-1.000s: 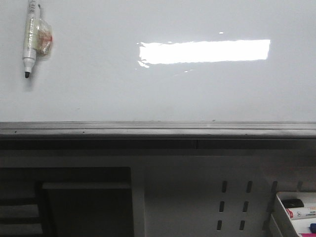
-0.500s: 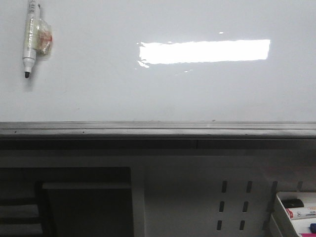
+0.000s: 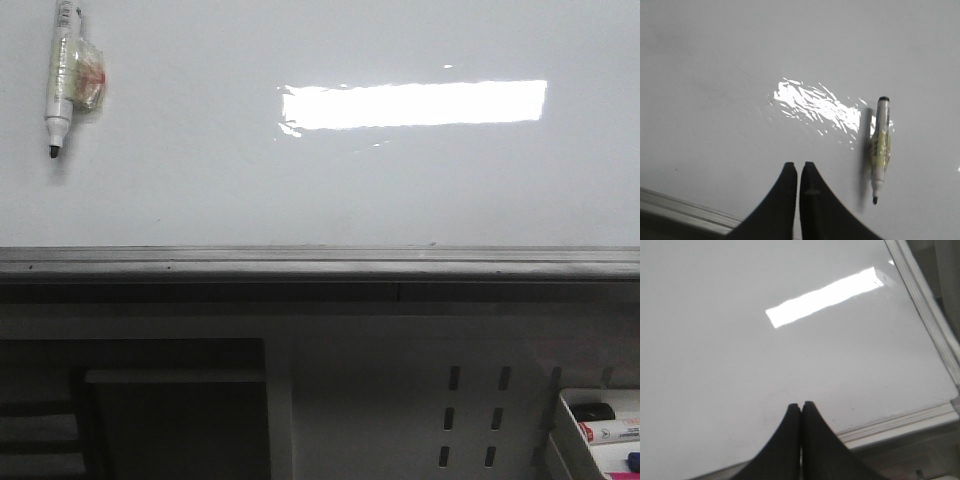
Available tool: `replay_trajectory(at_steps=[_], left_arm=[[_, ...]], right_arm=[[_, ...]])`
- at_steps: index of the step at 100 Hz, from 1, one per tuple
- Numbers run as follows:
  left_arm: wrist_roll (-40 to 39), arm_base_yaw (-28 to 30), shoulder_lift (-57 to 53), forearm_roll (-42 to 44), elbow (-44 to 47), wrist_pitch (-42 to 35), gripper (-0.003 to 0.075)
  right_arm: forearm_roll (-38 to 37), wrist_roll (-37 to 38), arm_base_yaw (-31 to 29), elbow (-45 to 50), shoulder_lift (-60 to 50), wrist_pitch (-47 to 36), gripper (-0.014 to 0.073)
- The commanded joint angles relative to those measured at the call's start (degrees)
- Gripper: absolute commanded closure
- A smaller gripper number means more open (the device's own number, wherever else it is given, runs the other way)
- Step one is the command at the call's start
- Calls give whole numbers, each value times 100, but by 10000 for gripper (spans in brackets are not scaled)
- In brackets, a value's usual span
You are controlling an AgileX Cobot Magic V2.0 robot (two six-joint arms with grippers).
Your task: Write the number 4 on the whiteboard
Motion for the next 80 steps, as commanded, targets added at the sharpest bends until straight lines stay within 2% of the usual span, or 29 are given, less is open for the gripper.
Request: replay_trajectory(at_steps=[1, 14, 26, 39, 47, 66, 73, 80], left_arm=[[-17, -4, -152, -895, 53, -418, 741], [27, -4, -126, -905, -268, -223, 741], [50, -4, 251, -183, -971, 419, 741], [50, -4, 1257, 782, -1900, 1341, 741], [198, -4, 1811, 940, -2358, 1687, 741], [457, -4, 3028, 963, -3001, 1789, 740], [469, -4, 3349, 937, -3129, 1789, 734], [524, -4, 3638, 791, -3223, 1765, 682]], right_arm=[[748, -3, -41, 35, -132, -463, 659], [710, -77, -41, -374, -57, 6, 657], [651, -512, -41, -1017, 449, 514, 657], [436, -893, -41, -1721, 1485, 1114, 657], [413, -942, -41, -2150, 2173, 1342, 657], [413, -980, -41, -2779, 3208, 1784, 656], [413, -1103, -41, -2917, 3451, 1939, 624], [424, -1173, -41, -3034, 3631, 2015, 534]])
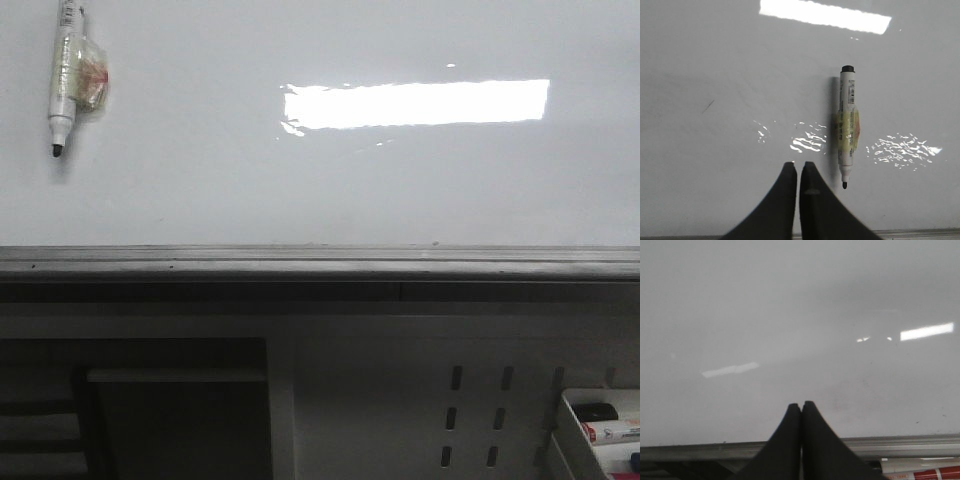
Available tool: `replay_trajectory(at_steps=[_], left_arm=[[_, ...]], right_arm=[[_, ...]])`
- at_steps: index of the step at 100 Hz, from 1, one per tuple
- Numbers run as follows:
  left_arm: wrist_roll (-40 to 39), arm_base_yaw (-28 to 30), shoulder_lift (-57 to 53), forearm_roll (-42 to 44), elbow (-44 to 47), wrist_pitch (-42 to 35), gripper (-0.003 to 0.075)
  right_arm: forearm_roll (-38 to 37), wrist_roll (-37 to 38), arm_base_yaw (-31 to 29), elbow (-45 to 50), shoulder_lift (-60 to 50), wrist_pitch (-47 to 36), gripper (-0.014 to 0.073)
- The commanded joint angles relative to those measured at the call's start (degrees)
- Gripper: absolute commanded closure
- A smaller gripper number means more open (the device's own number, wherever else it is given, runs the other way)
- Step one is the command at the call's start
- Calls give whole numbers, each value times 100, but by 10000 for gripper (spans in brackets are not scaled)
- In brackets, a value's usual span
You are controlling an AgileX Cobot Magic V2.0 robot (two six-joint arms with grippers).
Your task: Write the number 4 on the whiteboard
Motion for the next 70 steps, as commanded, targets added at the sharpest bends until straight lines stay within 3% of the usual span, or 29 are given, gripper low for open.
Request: replay_trajectory(at_steps=[1, 15, 21, 26, 50, 70], left_arm=[[84, -4, 388, -236, -311, -322, 675], [808, -134, 903, -1092, -413, -444, 444], [1180, -260, 1146, -1458, -440, -520, 339], [1438, -400, 1341, -1772, -479, -582, 300], [1938, -1193, 2289, -2084, -768, -1239, 348], [2004, -1414, 3024, -2070, -1146, -1397, 353]], right_arm=[[49, -172, -41, -344, 271, -79, 509], [60, -186, -41, -456, 393, -112, 228], [84, -186, -41, -461, 415, -138, 181], [84, -186, -41, -461, 427, -138, 182], [84, -206, -41, -461, 427, -138, 211], [84, -206, -41, -461, 427, -114, 211]])
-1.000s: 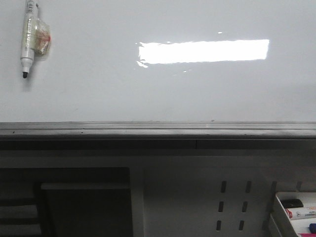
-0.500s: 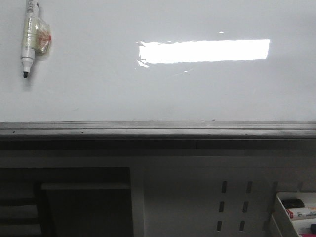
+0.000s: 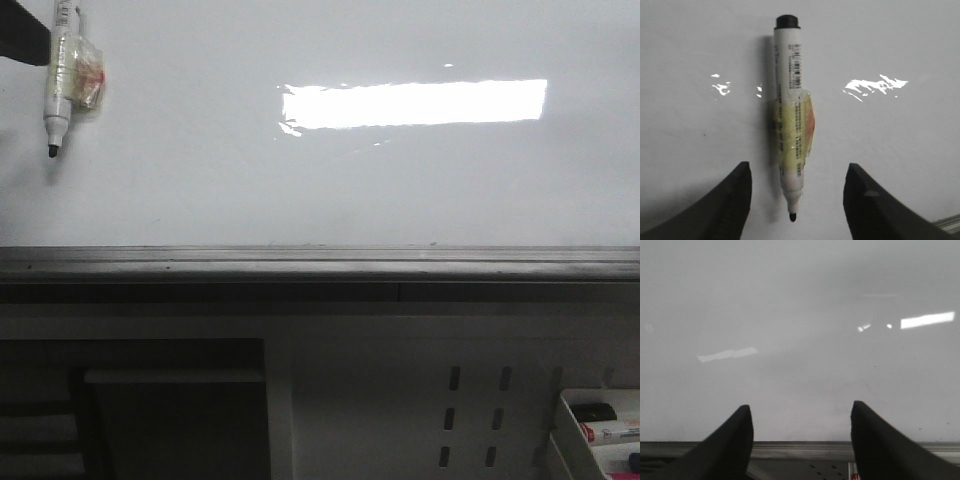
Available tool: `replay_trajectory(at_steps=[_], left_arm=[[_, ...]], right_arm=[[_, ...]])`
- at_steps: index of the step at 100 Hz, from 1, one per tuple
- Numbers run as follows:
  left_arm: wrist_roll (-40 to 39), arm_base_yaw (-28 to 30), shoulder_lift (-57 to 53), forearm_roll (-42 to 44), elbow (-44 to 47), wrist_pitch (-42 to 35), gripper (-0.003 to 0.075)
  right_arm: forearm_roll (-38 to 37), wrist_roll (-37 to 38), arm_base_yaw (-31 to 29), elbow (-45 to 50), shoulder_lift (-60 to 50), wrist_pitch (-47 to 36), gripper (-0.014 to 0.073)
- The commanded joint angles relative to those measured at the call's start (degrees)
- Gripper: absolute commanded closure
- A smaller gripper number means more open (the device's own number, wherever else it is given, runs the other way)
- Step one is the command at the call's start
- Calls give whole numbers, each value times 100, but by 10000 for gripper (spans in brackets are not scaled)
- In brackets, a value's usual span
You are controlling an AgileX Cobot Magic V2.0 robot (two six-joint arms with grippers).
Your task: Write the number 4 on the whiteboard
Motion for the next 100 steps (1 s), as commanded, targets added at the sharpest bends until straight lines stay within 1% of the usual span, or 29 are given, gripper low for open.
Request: replay_trajectory(at_steps=[1, 24, 45, 52, 69, 78, 84, 92, 100], left_arm=[[39, -69, 214, -88, -309, -441, 353], [39, -69, 729, -88, -528, -476, 354], [39, -69, 863, -88, -583, -499, 361], [39, -69, 863, -80, -594, -521, 409], [39, -69, 863, -6, -594, -632, 599], [39, -69, 863, 17, -594, -598, 676], [39, -69, 863, 27, -594, -587, 740], [53, -69, 863, 31, -594, -587, 741], [236, -69, 817, 31, -635, -435, 741]], right_arm=[[95, -90, -41, -200, 40, -245, 211], [95, -98, -41, -200, 40, -232, 211], [95, -98, -41, -200, 40, -232, 211], [95, -98, -41, -200, 40, -232, 211], [95, -112, -41, -200, 40, -251, 211], [95, -112, -41, -200, 40, -264, 211], [95, -112, -41, -200, 40, -264, 211], [95, -117, -41, -200, 40, -264, 211], [95, -143, -41, -200, 40, -247, 211]])
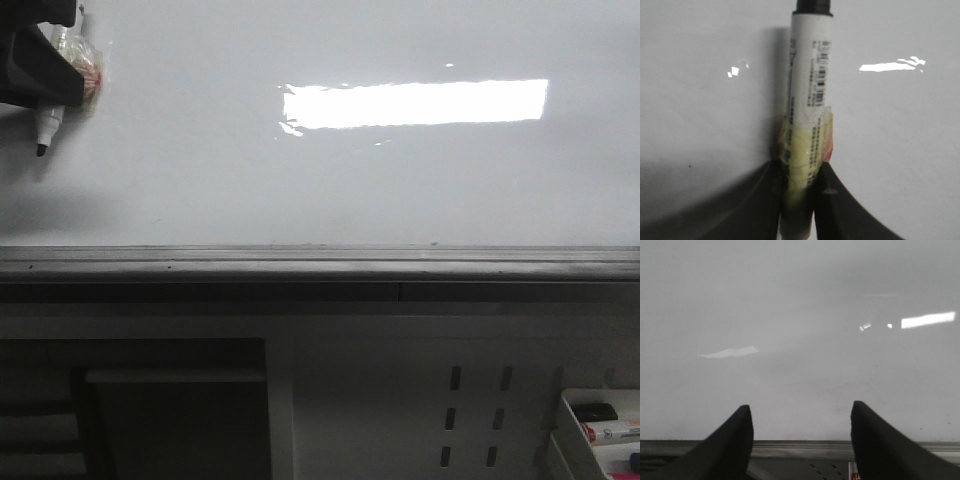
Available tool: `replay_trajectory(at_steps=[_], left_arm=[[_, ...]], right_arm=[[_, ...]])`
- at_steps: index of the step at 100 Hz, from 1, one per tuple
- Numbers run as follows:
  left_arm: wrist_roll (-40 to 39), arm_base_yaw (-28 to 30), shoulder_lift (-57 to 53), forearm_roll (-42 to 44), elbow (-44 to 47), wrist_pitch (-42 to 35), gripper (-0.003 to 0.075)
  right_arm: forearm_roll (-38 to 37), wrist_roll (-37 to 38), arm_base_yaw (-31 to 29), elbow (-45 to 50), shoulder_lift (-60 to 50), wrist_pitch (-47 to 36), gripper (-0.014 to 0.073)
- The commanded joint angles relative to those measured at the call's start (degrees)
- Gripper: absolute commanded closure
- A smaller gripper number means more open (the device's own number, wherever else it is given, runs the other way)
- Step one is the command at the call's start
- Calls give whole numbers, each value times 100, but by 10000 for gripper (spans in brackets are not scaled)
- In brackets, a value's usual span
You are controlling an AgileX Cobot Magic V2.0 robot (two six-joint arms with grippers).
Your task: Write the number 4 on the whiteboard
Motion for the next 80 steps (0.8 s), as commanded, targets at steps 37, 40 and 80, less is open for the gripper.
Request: replay_trajectory(at_steps=[37, 40, 80], left_arm=[[2248, -929, -783, -7, -316, 1094, 741], [2345, -1063, -800, -7, -328, 1125, 741], [2597, -2565, -702, 818, -328, 755, 741]], right_arm=[[2295, -2574, 138, -699, 792, 1794, 211], [2487, -2691, 138, -815, 942, 2020, 211], [2777, -2916, 269, -2200, 2475, 4172, 211]])
